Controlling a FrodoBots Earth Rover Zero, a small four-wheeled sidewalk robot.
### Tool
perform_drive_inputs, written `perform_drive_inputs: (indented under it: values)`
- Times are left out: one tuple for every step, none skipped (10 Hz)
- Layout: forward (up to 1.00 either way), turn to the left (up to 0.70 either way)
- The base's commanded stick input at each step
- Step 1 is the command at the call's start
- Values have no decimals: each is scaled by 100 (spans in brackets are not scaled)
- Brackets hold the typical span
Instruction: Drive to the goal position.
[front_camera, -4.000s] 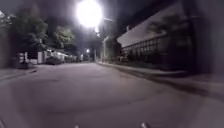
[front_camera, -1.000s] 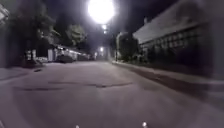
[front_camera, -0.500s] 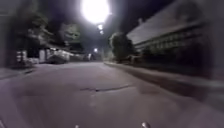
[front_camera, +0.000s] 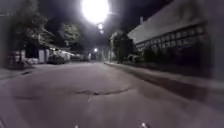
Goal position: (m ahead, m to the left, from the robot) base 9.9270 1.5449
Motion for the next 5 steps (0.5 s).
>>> perform_drive_inputs:
  values:
    - [50,0]
    - [50,0]
    - [50,0]
    - [50,0]
    - [50,0]
